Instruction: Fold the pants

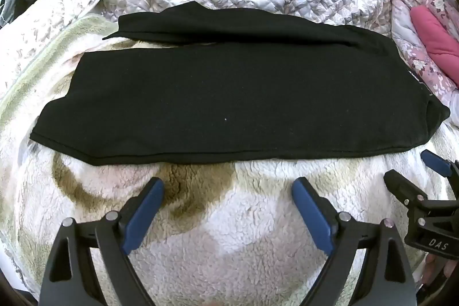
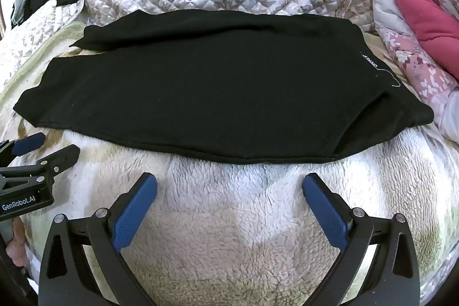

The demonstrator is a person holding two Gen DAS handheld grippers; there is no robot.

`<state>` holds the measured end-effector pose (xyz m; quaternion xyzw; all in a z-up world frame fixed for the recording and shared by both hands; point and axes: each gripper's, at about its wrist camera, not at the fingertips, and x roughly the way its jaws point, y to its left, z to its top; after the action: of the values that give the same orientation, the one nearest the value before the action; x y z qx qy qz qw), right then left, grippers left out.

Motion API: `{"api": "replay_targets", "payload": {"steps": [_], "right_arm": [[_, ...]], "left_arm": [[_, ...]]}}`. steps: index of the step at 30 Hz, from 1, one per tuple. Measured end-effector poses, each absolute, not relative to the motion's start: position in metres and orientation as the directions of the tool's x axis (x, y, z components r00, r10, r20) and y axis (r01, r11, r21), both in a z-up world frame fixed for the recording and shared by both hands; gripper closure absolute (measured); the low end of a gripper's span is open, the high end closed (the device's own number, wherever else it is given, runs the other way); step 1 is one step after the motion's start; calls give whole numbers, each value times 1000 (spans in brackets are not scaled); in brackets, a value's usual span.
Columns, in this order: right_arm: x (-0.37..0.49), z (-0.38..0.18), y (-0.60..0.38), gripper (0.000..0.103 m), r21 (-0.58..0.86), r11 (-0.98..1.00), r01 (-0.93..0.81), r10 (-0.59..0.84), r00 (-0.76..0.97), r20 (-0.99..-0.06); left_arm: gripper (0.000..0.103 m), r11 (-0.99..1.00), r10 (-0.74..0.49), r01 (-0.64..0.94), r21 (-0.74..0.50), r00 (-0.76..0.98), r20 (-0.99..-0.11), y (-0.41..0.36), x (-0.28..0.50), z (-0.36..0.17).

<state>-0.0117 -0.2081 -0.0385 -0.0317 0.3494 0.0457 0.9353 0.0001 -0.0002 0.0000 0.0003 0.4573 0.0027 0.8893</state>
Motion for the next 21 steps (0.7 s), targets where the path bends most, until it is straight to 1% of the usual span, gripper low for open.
{"api": "replay_targets", "payload": {"steps": [21], "right_arm": [[-12,-39,-207,1,-31,994,-107,60,753,-655]], "left_arm": [[10,1000,5,-5,3,584,-812,0,0,0]]}}
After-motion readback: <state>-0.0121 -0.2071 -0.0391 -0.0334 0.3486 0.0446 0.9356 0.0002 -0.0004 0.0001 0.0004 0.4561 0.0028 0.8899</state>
